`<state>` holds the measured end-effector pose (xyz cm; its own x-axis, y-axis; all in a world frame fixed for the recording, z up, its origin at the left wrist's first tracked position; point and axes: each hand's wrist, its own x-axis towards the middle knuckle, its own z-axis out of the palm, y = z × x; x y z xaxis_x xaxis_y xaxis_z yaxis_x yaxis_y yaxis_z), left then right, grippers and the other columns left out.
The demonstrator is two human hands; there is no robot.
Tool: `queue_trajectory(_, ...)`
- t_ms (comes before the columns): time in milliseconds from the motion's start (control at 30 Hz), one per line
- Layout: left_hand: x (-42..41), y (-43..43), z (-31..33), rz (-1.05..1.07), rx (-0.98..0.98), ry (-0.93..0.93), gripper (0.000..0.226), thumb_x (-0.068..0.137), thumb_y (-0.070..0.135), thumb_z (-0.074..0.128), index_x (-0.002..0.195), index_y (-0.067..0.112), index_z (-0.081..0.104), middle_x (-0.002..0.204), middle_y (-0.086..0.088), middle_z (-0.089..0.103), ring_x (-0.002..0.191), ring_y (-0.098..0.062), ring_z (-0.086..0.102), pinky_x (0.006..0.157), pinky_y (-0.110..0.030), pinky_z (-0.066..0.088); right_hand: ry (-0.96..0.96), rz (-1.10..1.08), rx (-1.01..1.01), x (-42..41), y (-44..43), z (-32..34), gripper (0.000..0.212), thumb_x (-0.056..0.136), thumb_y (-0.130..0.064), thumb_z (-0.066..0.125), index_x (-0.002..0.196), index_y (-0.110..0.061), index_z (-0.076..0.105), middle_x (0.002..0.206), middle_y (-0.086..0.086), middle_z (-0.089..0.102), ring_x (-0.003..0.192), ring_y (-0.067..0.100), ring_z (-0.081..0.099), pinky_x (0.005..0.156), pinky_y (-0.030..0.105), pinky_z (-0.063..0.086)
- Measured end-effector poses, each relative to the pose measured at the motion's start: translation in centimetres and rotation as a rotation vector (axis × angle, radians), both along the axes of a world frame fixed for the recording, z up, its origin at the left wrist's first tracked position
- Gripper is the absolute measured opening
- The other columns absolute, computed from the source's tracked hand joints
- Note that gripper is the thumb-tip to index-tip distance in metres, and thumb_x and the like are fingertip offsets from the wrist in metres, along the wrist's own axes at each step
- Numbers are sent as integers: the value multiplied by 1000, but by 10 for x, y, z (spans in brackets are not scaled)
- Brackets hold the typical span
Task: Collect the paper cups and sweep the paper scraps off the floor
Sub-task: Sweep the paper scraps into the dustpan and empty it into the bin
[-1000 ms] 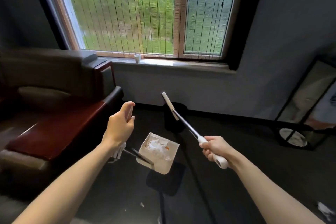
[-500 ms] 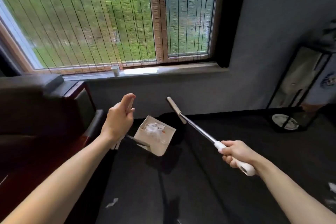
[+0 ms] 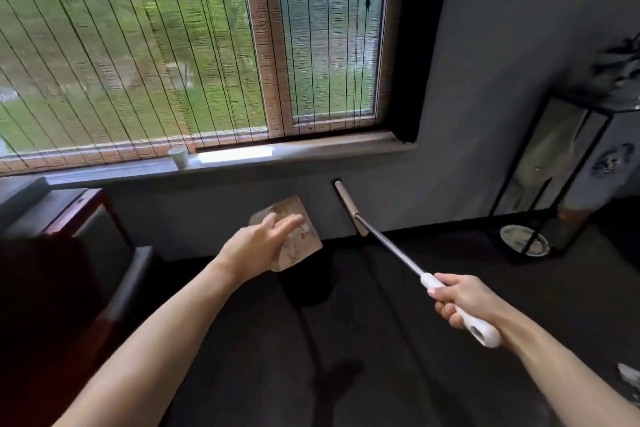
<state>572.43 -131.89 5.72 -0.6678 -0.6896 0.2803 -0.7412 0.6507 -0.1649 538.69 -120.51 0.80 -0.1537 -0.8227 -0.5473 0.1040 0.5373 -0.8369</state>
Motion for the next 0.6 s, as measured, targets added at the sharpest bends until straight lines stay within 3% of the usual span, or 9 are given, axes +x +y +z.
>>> queue_trajectory(100,-24,-22,-34,-74,112,-137,67,82,5,52,142,27,35,105,-10,54,67,-32,65,51,-36,51,4,3,-4,-20,-14,0,26,91,3,55,100,-21,54,60,7,47,39,6,41,33,15,33)
queue_trajectory(167,-37,-28,-55,-129,166,-219,63,89,11,44,142,36,20,110,-8,49,77,-30,64,59,-37,49,12,-3,4,-27,-19,-1,24,91,3,55,95,-21,56,59,7,47,38,6,41,33,15,33)
queue_trajectory(233,-48,-31,-65,-167,248,-259,42,99,31,37,136,40,19,110,-8,49,76,-30,62,61,-39,50,2,-6,6,-31,-25,1,24,91,4,55,92,-20,57,57,7,47,38,6,40,32,15,32)
queue_trajectory(300,-60,-32,-73,-217,330,-298,36,99,50,25,135,46,20,107,-10,51,76,-31,62,65,-41,52,-15,-21,9,-38,-32,6,23,91,4,55,92,-20,57,58,7,48,37,6,40,31,15,32)
queue_trajectory(400,-69,-34,-76,-184,490,-254,51,97,57,18,140,57,-9,103,-6,59,81,-29,63,77,-42,51,-1,-20,13,-39,-37,12,22,92,3,54,95,-19,56,62,8,47,37,5,40,32,14,33)
queue_trajectory(467,-72,-35,-77,-66,623,-137,66,93,63,27,135,56,-24,93,0,67,80,-22,64,76,-37,49,-1,-31,4,-34,-39,13,24,93,3,53,102,-19,54,64,8,45,37,4,40,32,14,33)
queue_trajectory(533,-73,-35,-80,105,744,-84,90,80,75,40,138,51,-24,85,5,67,79,-15,63,66,-32,44,-34,-63,-5,-29,-44,14,27,93,4,52,112,-15,52,66,8,43,35,4,39,31,13,31)
queue_trajectory(600,-72,-38,-87,210,771,-141,100,73,81,41,147,38,-11,95,3,66,91,-19,62,60,-33,37,-59,-85,-14,-25,-50,16,31,93,5,51,118,-12,49,66,9,42,33,4,38,30,12,30)
